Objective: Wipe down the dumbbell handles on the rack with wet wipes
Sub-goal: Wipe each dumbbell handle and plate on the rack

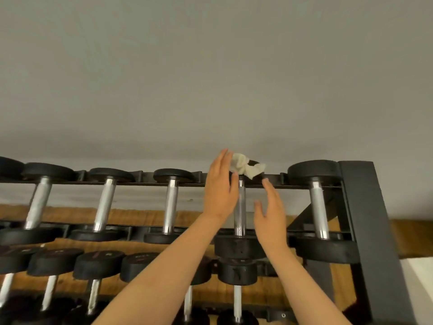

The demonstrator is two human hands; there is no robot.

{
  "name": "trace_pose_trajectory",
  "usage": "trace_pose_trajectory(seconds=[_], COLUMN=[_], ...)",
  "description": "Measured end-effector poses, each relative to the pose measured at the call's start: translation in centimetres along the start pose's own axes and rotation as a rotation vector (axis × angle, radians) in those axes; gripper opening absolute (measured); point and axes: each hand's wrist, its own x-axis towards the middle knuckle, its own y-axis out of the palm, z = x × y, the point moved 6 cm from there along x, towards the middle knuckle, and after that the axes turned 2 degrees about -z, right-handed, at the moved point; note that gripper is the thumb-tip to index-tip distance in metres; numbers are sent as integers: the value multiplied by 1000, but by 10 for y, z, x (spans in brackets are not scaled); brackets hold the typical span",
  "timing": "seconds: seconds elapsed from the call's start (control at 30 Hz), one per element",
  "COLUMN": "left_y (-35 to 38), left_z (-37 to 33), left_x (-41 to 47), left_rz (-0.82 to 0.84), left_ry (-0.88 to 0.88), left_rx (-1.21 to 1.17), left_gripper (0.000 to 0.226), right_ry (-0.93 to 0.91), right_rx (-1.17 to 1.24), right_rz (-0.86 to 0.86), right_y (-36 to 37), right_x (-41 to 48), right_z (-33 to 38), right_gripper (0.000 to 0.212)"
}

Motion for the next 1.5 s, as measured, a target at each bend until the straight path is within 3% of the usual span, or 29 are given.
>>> trace_pose_trajectory(seconds=[0.13, 0.27, 0.43, 0.6, 0.8, 0.9, 1.1, 1.5], left_y=[34, 49, 46, 44, 43, 45, 47, 62], left_z=[-3, 19, 22, 32, 38, 50, 53, 91], left_x=[6, 5, 7, 4, -20, -14, -18, -7], left_rz=[261, 340, 294, 315, 327, 328, 293, 298], left_ry=[404, 516, 151, 214, 71, 86, -102, -332], left_rx=[330, 521, 337, 316, 133, 67, -210, -353], left_gripper=[51, 59, 72, 75, 97, 100, 109, 118], right_ry=[147, 199, 154, 113, 141, 176, 290, 340], right_rx=[-21, -220, -329, -337, -344, -329, -264, -192], right_rz=[-32, -92, -168, -180, -199, -176, -120, -107], right_y=[15, 36, 38, 36, 34, 33, 26, 27], right_x=[-36, -50, -49, -49, -50, -50, -48, -48], right_z=[-16, -18, -10, -1, -1, -11, -27, -30], right_gripper=[51, 42, 35, 45, 30, 36, 30, 26])
